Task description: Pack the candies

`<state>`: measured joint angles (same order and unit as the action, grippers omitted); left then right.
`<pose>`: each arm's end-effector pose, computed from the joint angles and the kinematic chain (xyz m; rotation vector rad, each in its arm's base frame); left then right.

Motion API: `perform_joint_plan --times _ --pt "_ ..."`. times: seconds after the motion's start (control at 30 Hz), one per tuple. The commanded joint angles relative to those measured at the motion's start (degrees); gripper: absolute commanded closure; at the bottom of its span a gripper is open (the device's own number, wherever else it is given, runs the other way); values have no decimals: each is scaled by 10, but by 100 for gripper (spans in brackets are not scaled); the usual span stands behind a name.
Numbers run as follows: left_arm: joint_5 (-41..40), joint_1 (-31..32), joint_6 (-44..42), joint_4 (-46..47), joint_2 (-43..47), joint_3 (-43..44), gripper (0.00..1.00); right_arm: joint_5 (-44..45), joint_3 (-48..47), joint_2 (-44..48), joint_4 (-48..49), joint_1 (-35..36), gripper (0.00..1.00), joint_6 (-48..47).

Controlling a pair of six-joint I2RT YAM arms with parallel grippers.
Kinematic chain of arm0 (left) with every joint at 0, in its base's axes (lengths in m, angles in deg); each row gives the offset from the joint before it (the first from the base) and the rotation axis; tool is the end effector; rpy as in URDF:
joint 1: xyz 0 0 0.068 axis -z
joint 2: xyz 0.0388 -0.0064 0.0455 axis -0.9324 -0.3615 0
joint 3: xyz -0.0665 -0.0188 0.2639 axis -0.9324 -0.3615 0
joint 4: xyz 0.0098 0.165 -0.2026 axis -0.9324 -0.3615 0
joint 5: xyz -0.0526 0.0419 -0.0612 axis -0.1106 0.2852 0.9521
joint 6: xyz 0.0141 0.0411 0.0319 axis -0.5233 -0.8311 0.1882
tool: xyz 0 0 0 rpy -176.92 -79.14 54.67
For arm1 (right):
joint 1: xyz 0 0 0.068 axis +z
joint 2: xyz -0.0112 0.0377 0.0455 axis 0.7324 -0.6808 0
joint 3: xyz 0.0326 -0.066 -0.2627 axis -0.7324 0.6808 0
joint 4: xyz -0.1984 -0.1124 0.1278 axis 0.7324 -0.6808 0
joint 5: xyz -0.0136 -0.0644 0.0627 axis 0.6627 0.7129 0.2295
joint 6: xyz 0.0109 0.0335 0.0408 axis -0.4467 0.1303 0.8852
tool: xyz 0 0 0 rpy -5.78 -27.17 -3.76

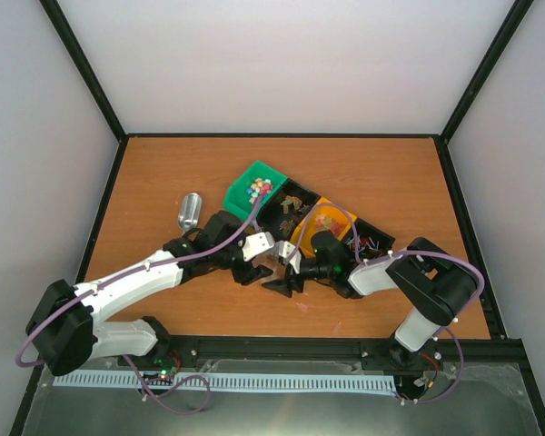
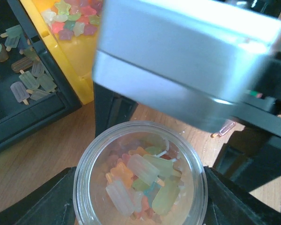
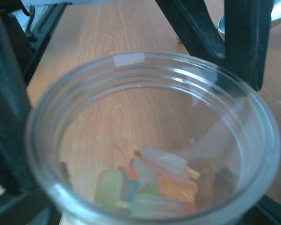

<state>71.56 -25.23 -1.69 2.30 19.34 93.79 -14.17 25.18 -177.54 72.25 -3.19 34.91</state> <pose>0.1696 -0.1778 0.2234 1.3501 2.0063 -0.6276 0.1838 0.2078 0.1288 -1.3724 1.5632 1.0073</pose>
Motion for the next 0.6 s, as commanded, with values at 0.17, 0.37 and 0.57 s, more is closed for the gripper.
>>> perform_joint_plan --times 0.17,0.37,0.57 --pt "132 3 -105 -86 8 -6 68 17 -3 -17 40 4 46 -11" --pt "152 3 -294 -189 -8 8 70 -41 -5 -14 10 2 55 -89" --pt "121 3 -405 -208 -12 18 71 -74 -27 -22 -27 -6 54 -146"
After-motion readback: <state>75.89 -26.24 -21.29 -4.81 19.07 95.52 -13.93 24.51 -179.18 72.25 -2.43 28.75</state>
